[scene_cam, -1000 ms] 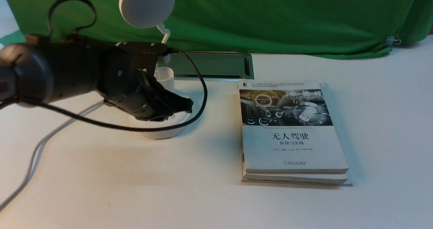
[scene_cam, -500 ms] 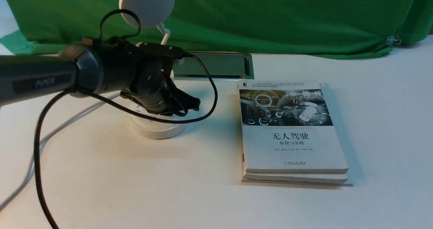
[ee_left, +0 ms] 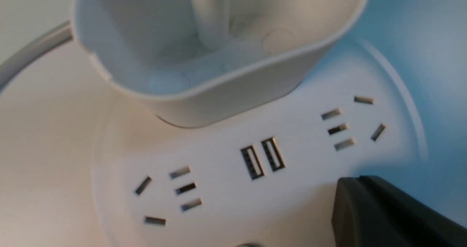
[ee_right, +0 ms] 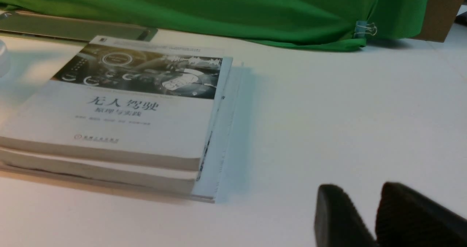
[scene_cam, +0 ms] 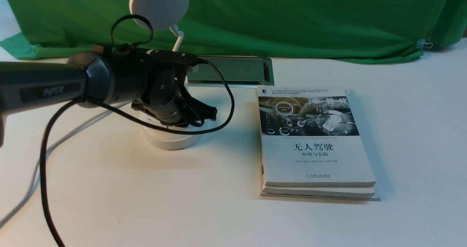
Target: Turn on the desk lamp on the white desktop with your hand.
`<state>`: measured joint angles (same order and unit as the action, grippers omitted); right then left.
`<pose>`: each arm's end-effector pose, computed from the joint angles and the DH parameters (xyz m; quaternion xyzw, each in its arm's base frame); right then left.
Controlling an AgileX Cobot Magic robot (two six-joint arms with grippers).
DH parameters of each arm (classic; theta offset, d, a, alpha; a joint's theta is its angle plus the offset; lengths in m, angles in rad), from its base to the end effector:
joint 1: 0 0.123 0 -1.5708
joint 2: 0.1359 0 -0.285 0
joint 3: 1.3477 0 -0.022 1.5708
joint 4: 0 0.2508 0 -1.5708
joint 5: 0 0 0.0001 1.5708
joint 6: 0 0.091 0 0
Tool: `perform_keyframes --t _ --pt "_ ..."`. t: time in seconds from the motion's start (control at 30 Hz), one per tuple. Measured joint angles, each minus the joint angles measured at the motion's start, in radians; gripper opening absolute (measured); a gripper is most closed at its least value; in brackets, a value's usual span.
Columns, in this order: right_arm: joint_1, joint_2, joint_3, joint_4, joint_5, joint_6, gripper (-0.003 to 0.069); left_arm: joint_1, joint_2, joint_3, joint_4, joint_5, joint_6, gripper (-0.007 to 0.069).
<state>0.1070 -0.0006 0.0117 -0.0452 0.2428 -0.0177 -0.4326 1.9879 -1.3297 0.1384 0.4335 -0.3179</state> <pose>0.0555 0.0050 0.1873 -0.0608 0.7610 0.0105 0.6458 0.3849 -0.1719 0.1719 0.1070 0.9533 -0.0599 0.2760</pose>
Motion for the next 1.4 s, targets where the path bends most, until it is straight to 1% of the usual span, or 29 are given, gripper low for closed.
perform_keyframes --t 0.2,0.4,0.53,0.57,0.63,0.67,0.7,0.73,0.77,0.8,0.83,0.93,1.13,1.23,1.4 --pt "0.000 0.000 0.000 0.000 0.000 0.000 0.0238 0.002 -0.021 0.022 0.005 -0.029 -0.019 0.0001" --pt "0.000 0.000 0.000 0.000 0.000 0.000 0.0238 -0.021 -0.131 0.069 -0.026 0.030 -0.007 0.0001" --pt "0.000 0.000 0.000 0.000 0.000 0.000 0.0238 -0.056 -0.280 0.181 -0.082 0.043 0.006 0.0001" --pt "0.000 0.000 0.000 0.000 0.000 0.000 0.0238 -0.072 -0.345 0.256 -0.106 0.030 0.013 0.0001" --pt "0.000 0.000 0.000 0.000 0.001 0.000 0.0238 -0.108 -0.459 0.395 -0.138 -0.028 0.025 0.0001" --pt "0.000 0.000 0.000 0.000 0.001 0.000 0.0238 -0.111 -0.483 0.420 -0.145 -0.034 0.025 0.0001" --pt "0.000 0.000 0.000 0.000 0.001 0.000 0.0238 -0.131 -0.557 0.493 -0.157 -0.078 0.027 0.0001" --pt "0.000 0.000 0.000 0.000 0.001 0.000 0.0238 -0.131 -0.570 0.504 -0.157 -0.078 0.027 0.0001" --pt "0.000 0.000 0.000 0.000 0.001 0.000 0.0238 -0.145 -0.666 0.575 -0.166 -0.121 0.027 0.0001" --pt "0.000 0.000 0.000 0.000 0.001 0.000 0.0238 -0.150 -0.709 0.600 -0.169 -0.139 0.027 0.0001" --pt "0.000 0.000 0.000 0.000 0.001 0.000 0.0238 -0.154 -0.819 0.652 -0.174 -0.170 0.027 0.0001" --pt "0.000 0.000 0.000 0.000 0.001 0.000 0.0238 -0.154 -1.032 0.695 -0.156 -0.193 0.027 0.0001" --pt "0.000 0.000 0.000 0.000 0.001 0.000 0.0238 -0.154 -1.312 0.704 -0.117 -0.167 0.031 0.0001" --pt "0.000 0.000 0.000 0.000 0.001 0.000 0.0238 -0.154 -1.416 0.704 -0.114 -0.117 0.036 0.0001" --pt "0.000 0.000 0.000 0.000 0.001 0.000 0.0238 -0.154 -1.496 0.704 -0.117 -0.061 0.039 0.0001"
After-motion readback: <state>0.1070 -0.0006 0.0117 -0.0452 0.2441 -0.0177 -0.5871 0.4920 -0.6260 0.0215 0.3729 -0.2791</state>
